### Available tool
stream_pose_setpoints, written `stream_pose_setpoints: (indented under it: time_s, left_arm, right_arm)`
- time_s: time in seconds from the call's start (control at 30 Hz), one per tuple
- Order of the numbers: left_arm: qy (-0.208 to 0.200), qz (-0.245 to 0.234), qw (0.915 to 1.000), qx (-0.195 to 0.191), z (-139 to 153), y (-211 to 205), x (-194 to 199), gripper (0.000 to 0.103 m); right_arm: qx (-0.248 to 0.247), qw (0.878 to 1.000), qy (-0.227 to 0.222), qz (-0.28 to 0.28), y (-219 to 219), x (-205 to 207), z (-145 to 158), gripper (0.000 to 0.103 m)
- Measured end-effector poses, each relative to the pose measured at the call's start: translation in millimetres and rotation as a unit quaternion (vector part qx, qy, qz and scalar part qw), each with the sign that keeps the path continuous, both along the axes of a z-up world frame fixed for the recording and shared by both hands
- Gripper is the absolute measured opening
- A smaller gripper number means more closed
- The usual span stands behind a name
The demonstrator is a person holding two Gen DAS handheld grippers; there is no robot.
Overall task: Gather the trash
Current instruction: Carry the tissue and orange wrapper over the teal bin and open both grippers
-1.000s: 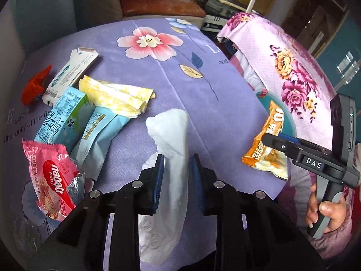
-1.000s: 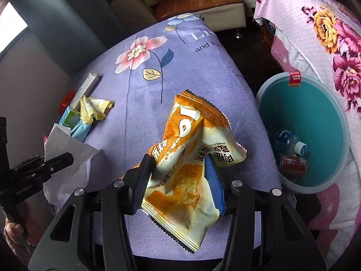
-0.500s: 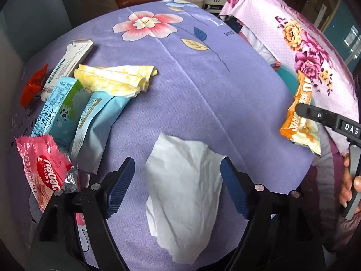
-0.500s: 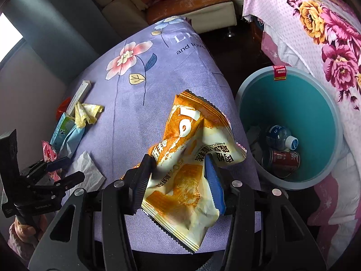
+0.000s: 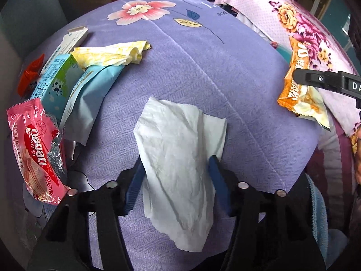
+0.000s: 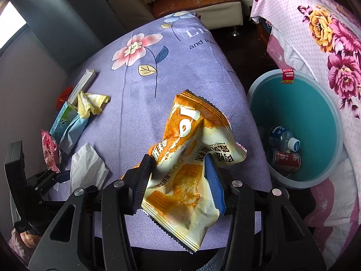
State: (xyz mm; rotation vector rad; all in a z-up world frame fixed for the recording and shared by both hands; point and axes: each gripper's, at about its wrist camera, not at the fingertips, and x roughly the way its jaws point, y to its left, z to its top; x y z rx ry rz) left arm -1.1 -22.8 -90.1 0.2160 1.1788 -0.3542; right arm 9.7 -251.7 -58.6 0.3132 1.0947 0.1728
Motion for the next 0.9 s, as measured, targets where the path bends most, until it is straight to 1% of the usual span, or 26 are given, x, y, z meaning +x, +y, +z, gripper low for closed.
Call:
stream_pose_setpoints:
  time_s: [0.03, 0.07, 0.17, 0.23, 0.37, 0.5, 0.63, 0.77, 0.9]
  left_arm:
    - [0.001, 0.001, 1.0000, -0.006, 2, -1, 0, 0.027]
    - [0.006, 0.004, 0.9998, -0.017, 3, -1, 2, 0.019]
    - [-0.001, 0.022, 0.9993, -0.031, 10, -1, 9, 0.018]
    - [-0.003, 0.023, 0.9987, -0.045, 16, -3, 14, 0.018]
    - [-0.016, 0.010, 0.9978, -0.064, 30, -18, 22, 0.018]
    - [-0.022, -0.008, 0.9967, -0.078, 39, -43, 32, 0.018]
    - [-0.023, -0.039, 0.9955, -0.083, 47, -76, 43, 0.018]
    - [-0.026, -0.068, 0.9937, -0.085, 55, -113, 55, 0.018]
    - [-0.029, -0.098, 0.9910, -0.086, 62, -156, 66, 0.018]
  right_arm:
    - [-0.003, 1.000, 0.000, 0.000, 0, 0, 1, 0.047]
    - [-0.006, 1.000, 0.000, -0.001, 0, -1, 1, 0.047]
    - [-0.012, 1.000, 0.000, -0.004, 0, -2, 3, 0.047]
    - [-0.015, 1.000, -0.001, -0.005, -1, -2, 4, 0.047]
    - [-0.019, 1.000, -0.004, -0.011, -5, -3, 6, 0.047]
    - [-0.021, 0.999, -0.010, -0.024, -16, -3, 9, 0.047]
    - [-0.022, 0.998, -0.022, -0.049, -40, -3, 15, 0.047]
    - [-0.015, 0.995, -0.039, -0.092, -79, -4, 24, 0.047]
    - [-0.006, 0.989, -0.052, -0.140, -121, -7, 28, 0.047]
